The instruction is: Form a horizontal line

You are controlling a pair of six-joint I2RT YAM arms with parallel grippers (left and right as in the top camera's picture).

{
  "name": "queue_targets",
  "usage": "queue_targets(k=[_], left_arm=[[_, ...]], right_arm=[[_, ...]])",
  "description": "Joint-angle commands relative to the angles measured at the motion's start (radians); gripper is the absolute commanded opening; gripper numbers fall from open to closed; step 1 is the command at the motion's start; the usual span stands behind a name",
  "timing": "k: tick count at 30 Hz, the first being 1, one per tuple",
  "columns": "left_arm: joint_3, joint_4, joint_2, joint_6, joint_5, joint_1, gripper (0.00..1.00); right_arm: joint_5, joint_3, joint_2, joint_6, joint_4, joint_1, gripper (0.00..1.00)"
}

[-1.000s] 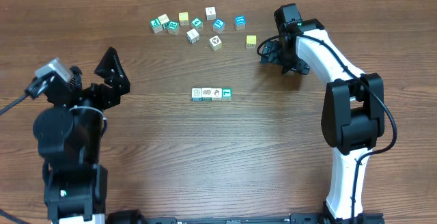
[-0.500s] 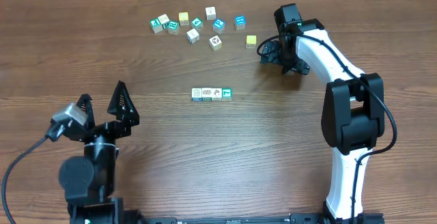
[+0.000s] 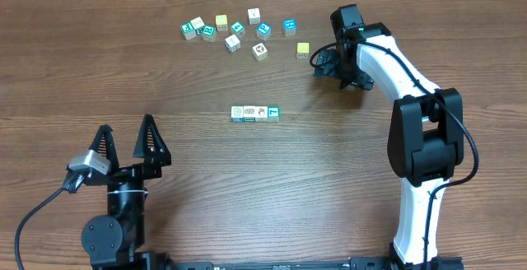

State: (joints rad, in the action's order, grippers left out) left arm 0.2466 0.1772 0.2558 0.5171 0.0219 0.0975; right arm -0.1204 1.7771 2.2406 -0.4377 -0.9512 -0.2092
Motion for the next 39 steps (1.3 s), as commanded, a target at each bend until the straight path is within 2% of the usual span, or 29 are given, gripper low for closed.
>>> queue_targets(k=[1, 9, 25, 39], left_arm=[[-0.041, 0.007, -0.041, -0.008, -0.006, -0.006, 1.0], [-0.177, 0.074, -0.136, -0.009, -0.006, -0.006, 1.0], [-0.241, 0.117, -0.253, -0.008, -0.006, -0.003, 1.0], [-0.241, -0.136, -0.253, -0.009, -0.005, -0.002, 1.0]], right_arm=[[-0.01, -0.004, -0.006, 0.0, 0.005, 0.002, 1.0], [-0.011, -0.004, -0.006, 0.0, 0.005, 0.002, 1.0], [-0.011, -0.004, -0.006, 0.0, 0.005, 0.002, 1.0], [-0.011, -0.004, -0.006, 0.0, 0.005, 0.002, 1.0]])
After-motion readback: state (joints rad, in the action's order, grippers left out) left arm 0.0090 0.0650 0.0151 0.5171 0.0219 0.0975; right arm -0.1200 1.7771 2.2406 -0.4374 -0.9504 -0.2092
